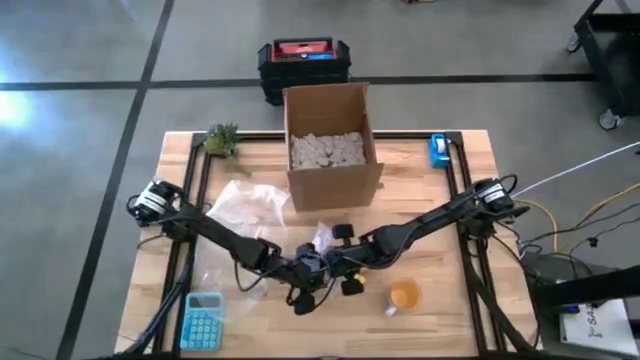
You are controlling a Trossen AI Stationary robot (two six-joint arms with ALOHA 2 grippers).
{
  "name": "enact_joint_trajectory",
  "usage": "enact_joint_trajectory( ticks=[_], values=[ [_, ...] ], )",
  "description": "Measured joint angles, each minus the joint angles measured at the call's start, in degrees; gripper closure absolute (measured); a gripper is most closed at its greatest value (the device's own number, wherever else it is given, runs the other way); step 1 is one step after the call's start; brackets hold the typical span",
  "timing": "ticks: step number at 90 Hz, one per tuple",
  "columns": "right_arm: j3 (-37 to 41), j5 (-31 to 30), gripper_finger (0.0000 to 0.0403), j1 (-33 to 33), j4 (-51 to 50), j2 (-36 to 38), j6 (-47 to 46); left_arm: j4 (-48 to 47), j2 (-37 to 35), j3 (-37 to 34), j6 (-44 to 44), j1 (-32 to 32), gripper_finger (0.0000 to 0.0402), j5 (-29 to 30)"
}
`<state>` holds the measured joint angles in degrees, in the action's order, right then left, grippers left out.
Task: Wrap mug
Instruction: Wrap the orange mug with bubble wrap
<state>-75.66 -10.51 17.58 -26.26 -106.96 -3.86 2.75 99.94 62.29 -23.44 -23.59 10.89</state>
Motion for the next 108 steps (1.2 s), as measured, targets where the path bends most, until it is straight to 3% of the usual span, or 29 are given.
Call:
enact_joint_trajectory(
  ticks=[18,31,56,71,78,101,108],
  values=[
    [0.1,0.0,0.0401,0.0,0.3,0.0,-0.1,-1.3,-0.5,-0.1,5.7,0.9,0.0365,10.9],
    [0.0,0.1,0.0401,0.0,-0.4,0.2,0.0,-2.7,0.3,-0.5,3.7,2.6,0.0365,10.7],
    [-8.3,-0.4,0.0401,-0.2,-15.5,6.4,1.1,-2.5,0.9,-0.8,2.9,2.9,0.0365,10.6],
    [-7.9,-9.7,0.0401,-2.1,-17.4,7.4,2.4,-2.6,0.7,-0.9,2.8,3.0,0.0365,10.6],
    [-7.4,-12.0,0.0401,-3.9,-12.9,7.3,3.0,-2.3,0.7,-0.9,2.8,3.0,0.0365,10.6],
    [-5.4,-1.6,0.0401,-6.9,-7.8,2.6,5.8,-2.2,0.7,-1.0,2.9,2.8,0.0365,10.6],
    [-5.3,-1.7,0.0401,-5.4,-7.8,2.6,5.0,-2.3,0.7,-1.0,3.2,2.7,0.0365,10.2]
  ],
)
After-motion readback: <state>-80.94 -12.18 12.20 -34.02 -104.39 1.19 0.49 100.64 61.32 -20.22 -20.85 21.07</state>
